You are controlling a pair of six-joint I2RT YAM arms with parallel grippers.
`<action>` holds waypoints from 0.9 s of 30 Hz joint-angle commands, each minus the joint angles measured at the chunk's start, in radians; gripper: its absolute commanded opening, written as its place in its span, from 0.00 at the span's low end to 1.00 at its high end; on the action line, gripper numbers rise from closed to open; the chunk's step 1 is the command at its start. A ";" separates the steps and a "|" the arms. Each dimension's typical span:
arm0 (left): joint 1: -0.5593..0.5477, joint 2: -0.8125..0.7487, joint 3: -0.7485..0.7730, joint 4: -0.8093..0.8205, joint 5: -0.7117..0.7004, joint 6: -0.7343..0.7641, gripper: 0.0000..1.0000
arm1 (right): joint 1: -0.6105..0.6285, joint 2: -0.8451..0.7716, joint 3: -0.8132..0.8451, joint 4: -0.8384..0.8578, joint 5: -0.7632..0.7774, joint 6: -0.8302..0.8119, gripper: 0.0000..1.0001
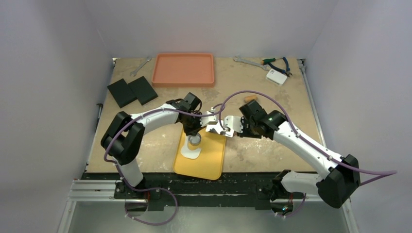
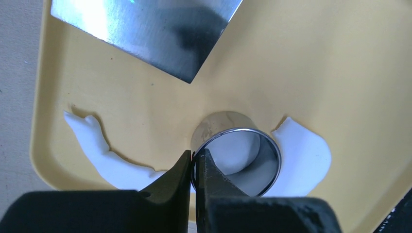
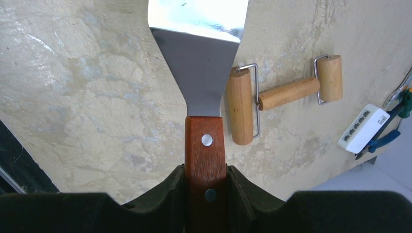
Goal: Roll out the dumpling wrappers from the dough
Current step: Pick up the dumpling mold from the work surface.
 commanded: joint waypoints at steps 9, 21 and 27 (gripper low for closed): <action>0.213 0.022 0.223 -0.105 0.346 -0.168 0.00 | -0.001 -0.089 -0.005 0.063 -0.049 0.159 0.00; 0.334 0.048 0.201 0.014 0.603 -0.456 0.00 | -0.036 -0.198 -0.027 0.003 -0.079 0.291 0.00; 0.290 0.049 0.176 0.089 0.652 -0.647 0.00 | -0.042 -0.301 -0.054 -0.050 -0.126 0.324 0.00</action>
